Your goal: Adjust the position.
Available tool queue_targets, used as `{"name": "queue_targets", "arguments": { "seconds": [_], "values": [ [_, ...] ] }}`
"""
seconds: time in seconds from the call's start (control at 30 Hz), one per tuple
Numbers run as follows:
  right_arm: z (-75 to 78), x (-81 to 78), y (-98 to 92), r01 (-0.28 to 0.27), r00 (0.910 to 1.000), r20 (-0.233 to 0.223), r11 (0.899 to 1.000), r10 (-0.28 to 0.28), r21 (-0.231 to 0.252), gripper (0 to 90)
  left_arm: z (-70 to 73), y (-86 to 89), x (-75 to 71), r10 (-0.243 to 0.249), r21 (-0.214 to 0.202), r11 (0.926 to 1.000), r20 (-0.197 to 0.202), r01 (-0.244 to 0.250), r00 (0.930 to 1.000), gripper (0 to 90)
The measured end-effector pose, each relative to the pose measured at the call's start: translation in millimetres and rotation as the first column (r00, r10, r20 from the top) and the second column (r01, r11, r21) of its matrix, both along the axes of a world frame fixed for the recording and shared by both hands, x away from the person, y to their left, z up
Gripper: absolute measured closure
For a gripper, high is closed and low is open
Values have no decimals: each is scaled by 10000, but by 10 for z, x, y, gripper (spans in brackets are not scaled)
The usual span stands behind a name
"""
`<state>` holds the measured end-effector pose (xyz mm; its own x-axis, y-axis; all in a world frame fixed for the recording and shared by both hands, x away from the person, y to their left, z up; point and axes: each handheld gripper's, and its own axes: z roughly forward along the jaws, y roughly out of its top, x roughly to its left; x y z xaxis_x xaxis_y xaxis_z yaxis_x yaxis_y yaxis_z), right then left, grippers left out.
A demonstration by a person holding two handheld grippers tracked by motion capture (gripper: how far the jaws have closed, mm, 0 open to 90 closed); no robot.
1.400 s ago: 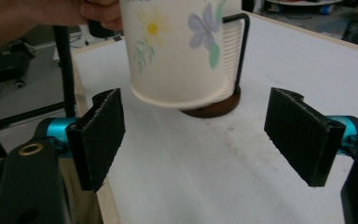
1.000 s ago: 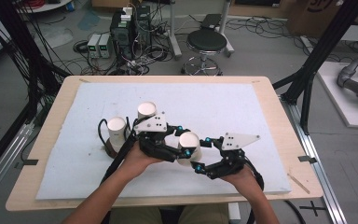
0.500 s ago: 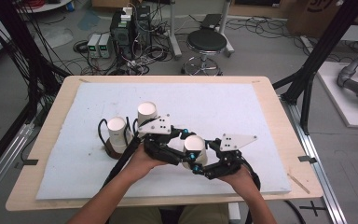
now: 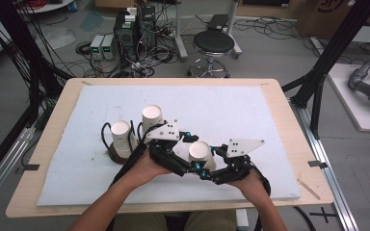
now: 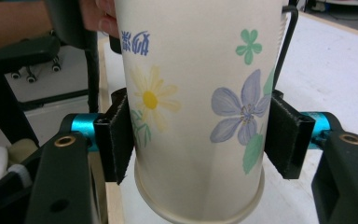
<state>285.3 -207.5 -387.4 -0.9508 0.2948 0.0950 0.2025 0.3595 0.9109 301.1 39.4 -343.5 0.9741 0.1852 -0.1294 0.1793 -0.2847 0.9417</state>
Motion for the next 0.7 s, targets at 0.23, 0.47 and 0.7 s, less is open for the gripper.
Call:
{"name": "queue_targets", "arguments": {
  "seconds": [0.23,0.47,0.7],
  "values": [
    [62,30,-4,-250,9995,146,9939,267,-1077,355,3,55,20,-251,523,9983,-109,256,9996,155],
    [174,42,52,-743,9959,320,9644,852,-2539,362,10,103,31,-447,978,9941,-136,459,9989,159],
    [301,65,152,-1167,9916,65,9133,1295,-3903,362,-1,87,19,-634,1439,9875,-128,646,9979,160]
  ]
}}
